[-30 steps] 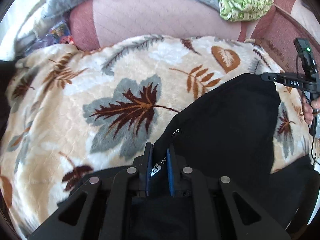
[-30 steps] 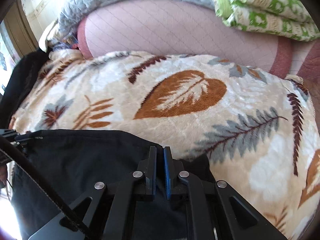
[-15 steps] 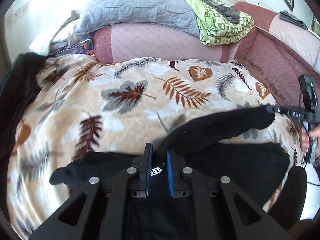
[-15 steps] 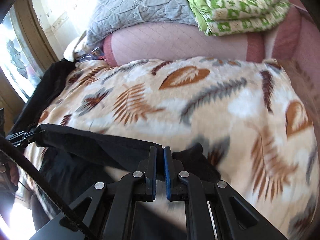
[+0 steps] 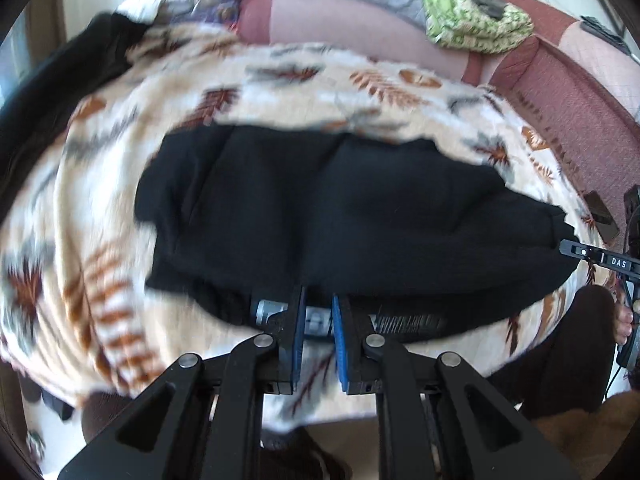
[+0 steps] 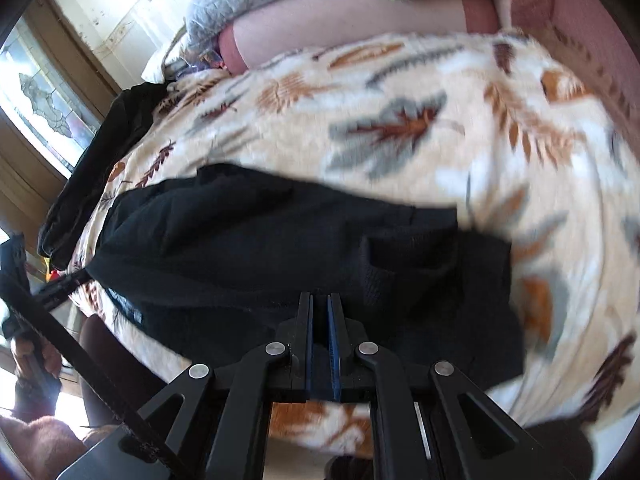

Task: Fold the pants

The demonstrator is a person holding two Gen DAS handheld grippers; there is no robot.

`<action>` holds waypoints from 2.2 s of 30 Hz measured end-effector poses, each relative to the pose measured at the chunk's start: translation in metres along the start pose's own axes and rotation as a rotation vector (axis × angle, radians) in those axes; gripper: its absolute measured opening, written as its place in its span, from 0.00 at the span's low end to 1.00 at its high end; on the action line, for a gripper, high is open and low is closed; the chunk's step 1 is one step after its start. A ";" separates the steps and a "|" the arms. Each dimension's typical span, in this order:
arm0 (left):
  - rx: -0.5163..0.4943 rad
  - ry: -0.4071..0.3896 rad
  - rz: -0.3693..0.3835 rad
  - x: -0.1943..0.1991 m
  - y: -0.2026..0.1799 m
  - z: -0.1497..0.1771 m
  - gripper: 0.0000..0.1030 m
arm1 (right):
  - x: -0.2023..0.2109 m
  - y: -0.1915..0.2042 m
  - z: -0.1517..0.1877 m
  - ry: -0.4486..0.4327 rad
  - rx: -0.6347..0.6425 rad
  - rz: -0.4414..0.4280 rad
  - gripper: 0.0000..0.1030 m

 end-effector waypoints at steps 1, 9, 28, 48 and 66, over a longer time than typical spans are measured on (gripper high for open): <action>0.013 0.004 -0.013 0.002 0.006 0.004 0.13 | -0.002 0.000 0.008 0.009 -0.011 0.002 0.07; 0.158 -0.048 -0.083 0.031 0.051 -0.001 0.31 | 0.007 -0.008 0.041 0.041 -0.049 0.037 0.08; 0.111 -0.065 -0.043 0.022 -0.011 -0.022 0.50 | 0.016 -0.068 0.008 -0.025 -0.154 0.174 0.47; 0.114 0.019 -0.020 -0.020 -0.035 -0.019 0.56 | 0.071 -0.159 0.021 -0.121 -0.370 0.389 0.04; -0.056 -0.107 -0.024 -0.007 -0.066 -0.007 0.62 | -0.125 0.110 -0.145 0.077 0.297 -0.163 0.40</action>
Point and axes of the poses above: each gripper's, at about its wrist camera, not at the fingertips, and x roughly against the way its jaws point, y to its left, z to its underside, the point moved 6 cm from there along -x, roughly the way its jaws point, and after that the axes turned 8 degrees about x, right-handed, at the moved point
